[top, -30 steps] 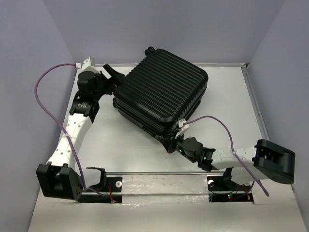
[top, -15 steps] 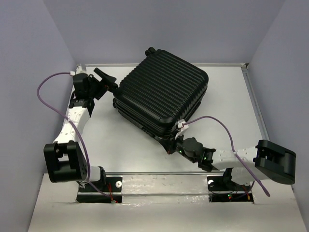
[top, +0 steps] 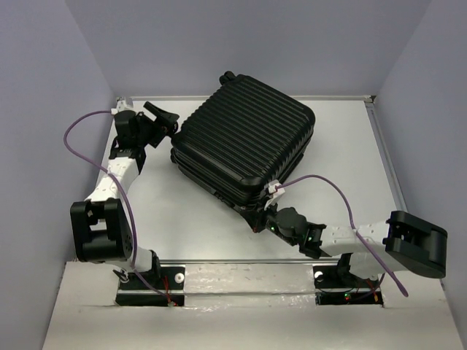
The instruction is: Pack the luggage
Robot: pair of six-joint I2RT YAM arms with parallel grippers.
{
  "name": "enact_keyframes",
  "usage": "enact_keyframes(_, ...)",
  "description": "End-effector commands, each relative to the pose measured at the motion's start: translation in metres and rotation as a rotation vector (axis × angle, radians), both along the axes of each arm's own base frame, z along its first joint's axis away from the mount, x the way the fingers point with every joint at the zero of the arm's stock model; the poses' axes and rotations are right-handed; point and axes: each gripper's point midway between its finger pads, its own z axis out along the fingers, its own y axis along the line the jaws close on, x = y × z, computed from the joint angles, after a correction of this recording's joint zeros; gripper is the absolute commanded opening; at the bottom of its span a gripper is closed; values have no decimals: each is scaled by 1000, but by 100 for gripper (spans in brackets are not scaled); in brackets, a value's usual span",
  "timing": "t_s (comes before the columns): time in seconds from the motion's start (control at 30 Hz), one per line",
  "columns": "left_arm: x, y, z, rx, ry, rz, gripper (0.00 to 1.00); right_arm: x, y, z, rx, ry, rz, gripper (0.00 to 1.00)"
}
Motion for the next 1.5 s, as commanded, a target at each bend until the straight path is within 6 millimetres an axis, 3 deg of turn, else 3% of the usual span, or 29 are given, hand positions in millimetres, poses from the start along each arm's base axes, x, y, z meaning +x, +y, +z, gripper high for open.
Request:
enact_keyframes(0.0, 4, -8, 24, -61, -108, -24, 89, -17, 15, 6, 11, 11, 91, 7)
enact_keyframes(0.3, 8, -3, 16, -55, -104, -2, 71, -18, 18, 4, 5, 16, 101, 7)
enact_keyframes(0.4, 10, -3, 13, -52, -99, 2, 53, -19, 17, 4, 7, 16, 101, 7)
enact_keyframes(0.47, 11, -2, 13, -46, -100, 1, 29, -18, 16, 5, 6, 12, 97, 7)
enact_keyframes(0.57, 8, -2, 16, -30, -114, -1, 6, -17, 18, 9, 3, 8, 98, 7)
enact_keyframes(0.67, -2, 1, 18, -8, -130, 16, 6, -13, 16, 9, -32, 6, 108, 7)
enact_keyframes(0.73, -15, 3, 6, 0, -121, 28, 6, -6, 15, 18, -30, 9, 117, 7)
enact_keyframes(0.77, -24, 5, 15, 23, -154, 36, 6, 5, 7, 17, -45, 20, 93, 7)
enact_keyframes(0.8, -32, 7, 10, 32, -151, 48, 6, 10, 3, 20, -42, 17, 83, 7)
enact_keyframes(0.83, -44, 10, -9, 41, -118, 67, 6, 13, -2, 27, -37, 16, 93, 7)
enact_keyframes(0.87, -56, 10, 2, 54, -158, 71, 6, 19, -7, 30, -37, 17, 84, 7)
enact_keyframes(0.9, -68, 10, -18, 59, -127, 75, 6, 30, -17, 36, -38, 0, 69, 7)
enact_keyframes(0.93, -77, 8, -22, 63, -128, 69, 6, 35, -23, 37, -68, 0, 60, 7)
enact_keyframes(0.97, -93, 0, -23, 71, -146, 46, 6, 46, -32, 38, -103, -20, 35, 7)
enact_keyframes(1.17, -154, -55, -35, 136, -147, -90, 6, 65, -46, 58, -171, -71, -6, 7)
enact_keyframes(1.27, -187, -84, -30, 62, -183, -172, 6, 72, -35, 64, -163, -66, 4, 7)
enact_keyframes(1.33, -198, -95, -34, 38, -177, -195, 6, 70, -23, 64, -153, -46, 49, 7)
enact_keyframes(1.4, -212, -113, -29, 6, -183, -253, 6, 67, -8, 60, -143, -11, 113, 7)
enact_keyframes(1.47, -215, -124, -16, -10, -206, -277, 6, 55, 19, 75, -109, -22, 194, 7)
